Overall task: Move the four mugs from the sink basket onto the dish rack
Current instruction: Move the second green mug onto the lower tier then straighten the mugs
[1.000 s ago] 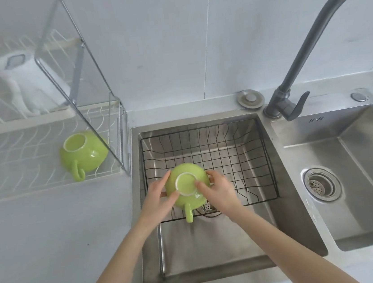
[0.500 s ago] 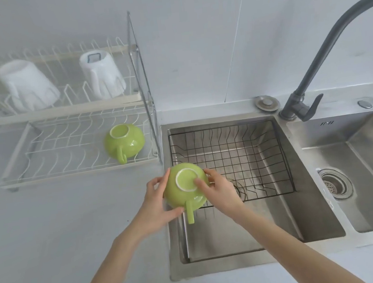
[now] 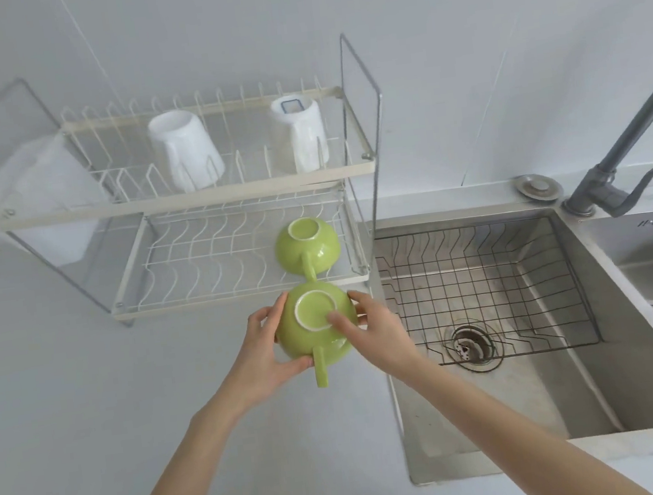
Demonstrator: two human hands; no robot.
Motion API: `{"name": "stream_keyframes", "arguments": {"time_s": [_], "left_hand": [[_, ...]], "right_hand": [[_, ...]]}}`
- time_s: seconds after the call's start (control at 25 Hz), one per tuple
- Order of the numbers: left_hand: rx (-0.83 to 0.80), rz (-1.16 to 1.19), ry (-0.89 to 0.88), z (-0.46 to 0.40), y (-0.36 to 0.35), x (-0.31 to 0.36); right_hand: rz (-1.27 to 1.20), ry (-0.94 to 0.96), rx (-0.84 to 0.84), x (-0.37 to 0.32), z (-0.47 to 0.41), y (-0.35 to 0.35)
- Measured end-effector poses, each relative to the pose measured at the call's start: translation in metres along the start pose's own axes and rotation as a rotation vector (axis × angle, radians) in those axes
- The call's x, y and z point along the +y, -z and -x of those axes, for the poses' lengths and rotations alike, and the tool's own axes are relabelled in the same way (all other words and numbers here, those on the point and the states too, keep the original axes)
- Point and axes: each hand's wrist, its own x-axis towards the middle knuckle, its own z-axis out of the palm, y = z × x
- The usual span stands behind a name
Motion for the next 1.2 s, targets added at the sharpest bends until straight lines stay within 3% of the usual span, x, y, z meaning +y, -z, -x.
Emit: {"name": "stream_keyframes", "arguments": {"time_s": [0.68,1.2], "left_hand": [[0.028,-0.105,0.017,-0.07,0.134,-0.064],[0.032,-0.027,0.096,-0.117,0.145,-0.094]], "right_hand": [[0.073,0.058,-0.095,-0.095,-0.085,-0.081],[0.252,0.056,-0.167,-0.102,-0.137,-0.107]]}}
